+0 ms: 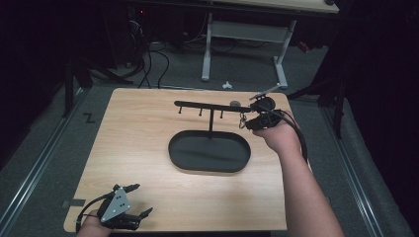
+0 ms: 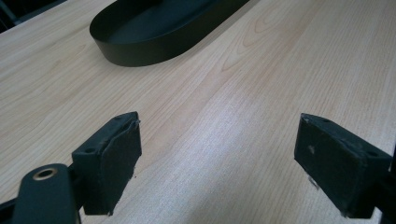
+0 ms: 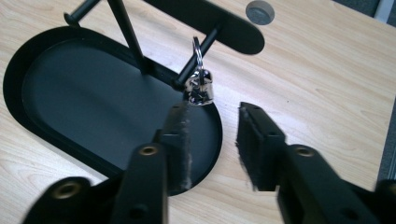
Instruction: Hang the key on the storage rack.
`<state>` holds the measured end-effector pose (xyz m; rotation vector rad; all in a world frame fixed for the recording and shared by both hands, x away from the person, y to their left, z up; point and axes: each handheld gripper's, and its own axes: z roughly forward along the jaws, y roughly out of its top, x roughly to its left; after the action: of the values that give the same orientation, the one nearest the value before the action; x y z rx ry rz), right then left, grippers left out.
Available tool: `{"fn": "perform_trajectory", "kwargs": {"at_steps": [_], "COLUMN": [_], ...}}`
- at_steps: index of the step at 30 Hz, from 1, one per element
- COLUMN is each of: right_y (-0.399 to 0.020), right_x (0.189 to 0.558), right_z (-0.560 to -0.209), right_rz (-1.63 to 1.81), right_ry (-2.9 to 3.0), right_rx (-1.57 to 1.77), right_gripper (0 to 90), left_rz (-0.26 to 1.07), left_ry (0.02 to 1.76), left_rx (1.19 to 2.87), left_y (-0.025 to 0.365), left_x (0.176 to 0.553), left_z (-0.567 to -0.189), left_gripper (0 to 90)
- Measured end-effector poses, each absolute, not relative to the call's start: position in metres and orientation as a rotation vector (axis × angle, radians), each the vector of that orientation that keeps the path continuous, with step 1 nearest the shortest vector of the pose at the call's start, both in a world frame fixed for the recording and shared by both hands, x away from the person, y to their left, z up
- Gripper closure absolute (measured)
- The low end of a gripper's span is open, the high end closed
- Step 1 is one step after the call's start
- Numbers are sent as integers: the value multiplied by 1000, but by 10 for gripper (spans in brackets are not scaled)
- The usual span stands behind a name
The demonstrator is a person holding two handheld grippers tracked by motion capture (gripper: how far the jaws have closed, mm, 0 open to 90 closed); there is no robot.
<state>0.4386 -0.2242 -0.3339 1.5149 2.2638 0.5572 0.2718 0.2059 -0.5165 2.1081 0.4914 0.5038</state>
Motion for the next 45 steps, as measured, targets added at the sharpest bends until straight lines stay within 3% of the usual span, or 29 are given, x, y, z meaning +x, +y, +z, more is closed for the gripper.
{"fn": "perform_trajectory", "kwargs": {"at_steps": [18,26,45], "right_y": [-232,-237,-240], "right_x": [424,413,377], "right_z": [-358,-376,-433], "right_rz": [568,578,641], "right_ry": [2230,2208,2200], "right_rx": [1505,1509,1523], "right_gripper": [229,189,188], "left_rz": [507,505,501], "left_ry": [491,493,487], "left_rx": [2107,2106,2117], "left_y": [206,205,204], "left_x": [272,272,272], "left_z": [-516,-517,-518], "left_gripper": [153,153,153]}}
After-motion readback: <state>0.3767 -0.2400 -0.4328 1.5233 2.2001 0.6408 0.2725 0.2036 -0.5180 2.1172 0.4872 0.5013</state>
